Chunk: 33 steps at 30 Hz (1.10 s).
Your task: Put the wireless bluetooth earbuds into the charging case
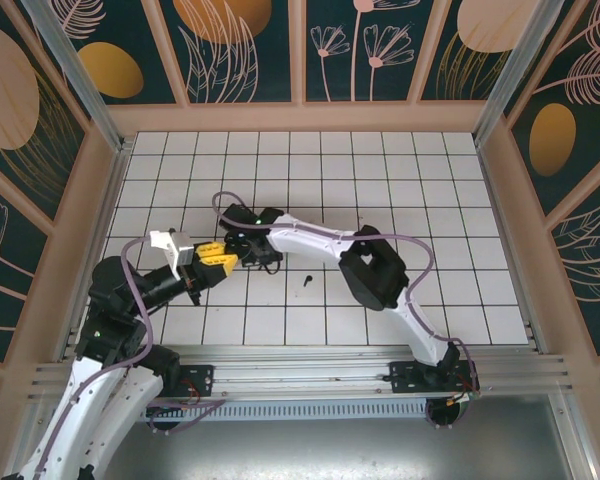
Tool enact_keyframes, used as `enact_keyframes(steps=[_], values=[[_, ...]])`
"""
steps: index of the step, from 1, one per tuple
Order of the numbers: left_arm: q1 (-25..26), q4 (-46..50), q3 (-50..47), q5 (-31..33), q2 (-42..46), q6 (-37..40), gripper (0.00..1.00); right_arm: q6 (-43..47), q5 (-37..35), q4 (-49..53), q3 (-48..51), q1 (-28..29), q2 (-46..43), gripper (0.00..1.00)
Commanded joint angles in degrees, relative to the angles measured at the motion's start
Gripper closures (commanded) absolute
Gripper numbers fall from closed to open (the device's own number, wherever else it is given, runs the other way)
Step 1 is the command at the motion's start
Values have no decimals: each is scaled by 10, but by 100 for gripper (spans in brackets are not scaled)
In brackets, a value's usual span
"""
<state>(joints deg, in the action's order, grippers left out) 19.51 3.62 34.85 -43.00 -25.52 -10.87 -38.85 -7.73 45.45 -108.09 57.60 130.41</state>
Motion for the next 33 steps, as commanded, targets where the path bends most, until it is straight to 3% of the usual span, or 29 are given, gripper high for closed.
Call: enact_keyframes(steps=[1, 16, 26, 33], values=[[-3, -71, -22, -8, -11, -18, 100, 44, -18, -14, 35, -17, -64, 96], [-2, -213, -109, 26, -49, -9, 100, 139, -116, -56, 123, -67, -232, 97], [-2, -292, -136, 49, -110, -18, 100, 196, -153, -94, 123, -60, -321, 97], [-2, -358, -137, 49, -167, -40, 100, 244, -167, -145, 124, -24, -371, 97]])
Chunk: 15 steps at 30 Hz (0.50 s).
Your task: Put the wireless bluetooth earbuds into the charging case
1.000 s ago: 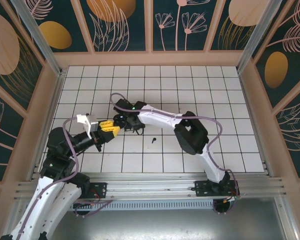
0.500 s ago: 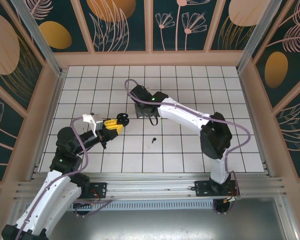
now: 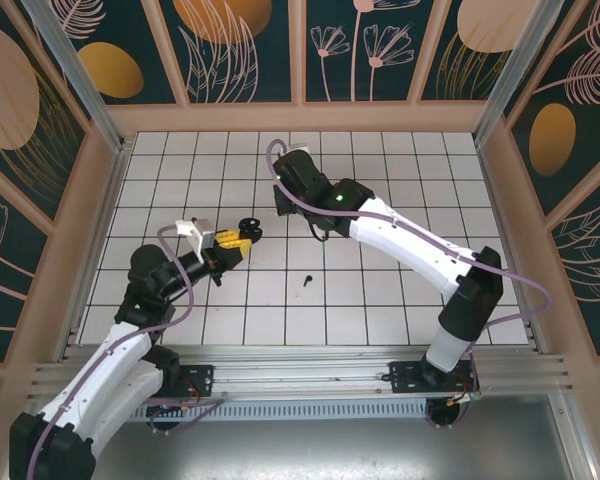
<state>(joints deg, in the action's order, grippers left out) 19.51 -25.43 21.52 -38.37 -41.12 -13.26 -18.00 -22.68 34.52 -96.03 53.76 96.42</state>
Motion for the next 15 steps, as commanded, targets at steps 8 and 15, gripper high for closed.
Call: enact_keyframes(steps=[8, 15], values=[[-2, -115, 1, 5, -59, -53, 100, 105, -38, -112, 28, 60, -64, 98], [-3, -146, 0, 10, -74, -82, 100, 126, -10, -131, 35, 76, -66, 99]])
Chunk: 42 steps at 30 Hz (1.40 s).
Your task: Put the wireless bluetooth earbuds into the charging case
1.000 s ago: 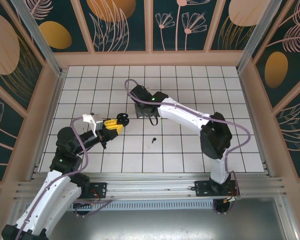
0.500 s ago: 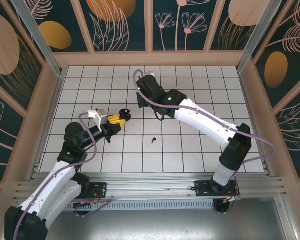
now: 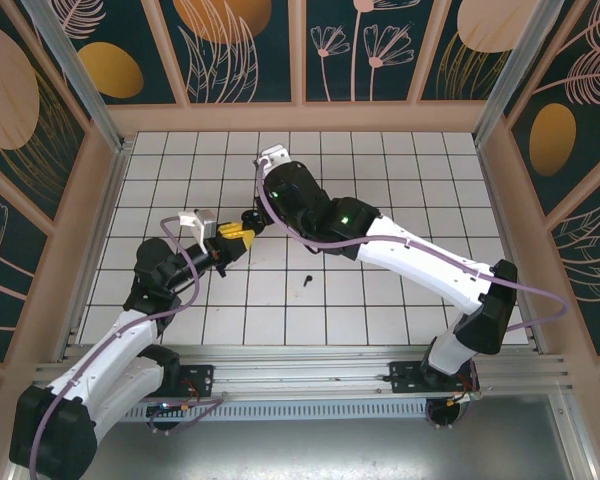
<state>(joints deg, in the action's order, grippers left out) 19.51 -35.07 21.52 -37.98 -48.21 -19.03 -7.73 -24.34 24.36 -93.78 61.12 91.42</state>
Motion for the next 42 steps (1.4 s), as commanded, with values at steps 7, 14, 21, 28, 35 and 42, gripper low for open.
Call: enact_keyframes(steps=[7, 14, 21, 28, 35, 42], values=[[-2, -57, 4, 5, -9, -41, 100, 26, 81, -77, 57, 4, -43, 98], [-2, -63, 4, 2, -12, -51, 100, 27, 115, -106, 80, 3, -56, 98], [-3, -74, 0, 5, -16, -58, 100, 13, 136, -117, 83, 4, -55, 98], [-3, -77, 2, 11, -20, -54, 100, 0, 145, -110, 87, 7, -51, 98], [-2, -78, 9, 10, -26, -53, 100, -12, 150, -113, 98, 12, -50, 98], [-2, -80, 12, 9, -30, -53, 100, -19, 156, -115, 105, 14, -45, 98]])
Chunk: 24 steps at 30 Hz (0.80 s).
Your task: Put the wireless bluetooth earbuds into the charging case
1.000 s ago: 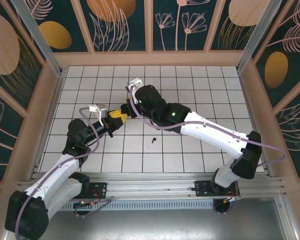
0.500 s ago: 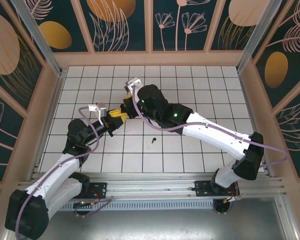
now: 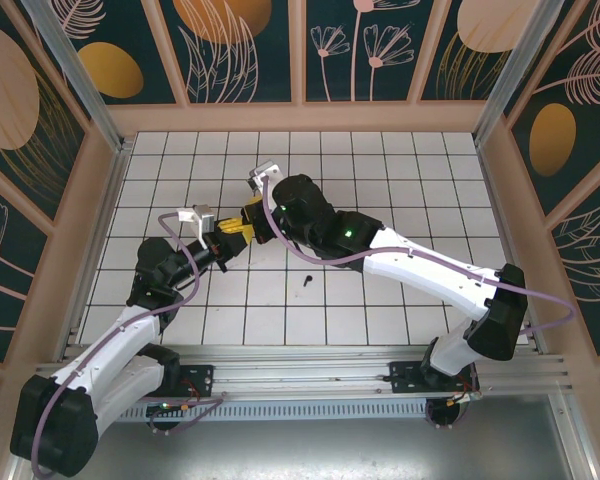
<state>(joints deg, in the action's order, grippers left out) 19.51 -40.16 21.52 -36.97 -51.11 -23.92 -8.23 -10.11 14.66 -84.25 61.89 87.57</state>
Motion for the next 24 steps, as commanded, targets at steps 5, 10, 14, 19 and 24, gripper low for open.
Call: enact_keyframes(steps=[5, 10, 14, 19, 24], values=[[-2, -32, 11, 0, 1, -3, 100, -16, 8, -16, 17, 7, -3, 98], [-3, -38, 5, 1, 4, -6, 100, -18, 8, -15, 24, 9, -3, 98], [-2, -41, 4, 5, 8, -6, 100, -16, 5, -13, 31, 10, -4, 98], [-2, -44, 5, 11, 11, -12, 100, -16, 9, -14, 39, 12, -6, 98], [-2, -41, 13, 22, 11, -20, 100, -18, 13, -16, 44, 18, -8, 98]])
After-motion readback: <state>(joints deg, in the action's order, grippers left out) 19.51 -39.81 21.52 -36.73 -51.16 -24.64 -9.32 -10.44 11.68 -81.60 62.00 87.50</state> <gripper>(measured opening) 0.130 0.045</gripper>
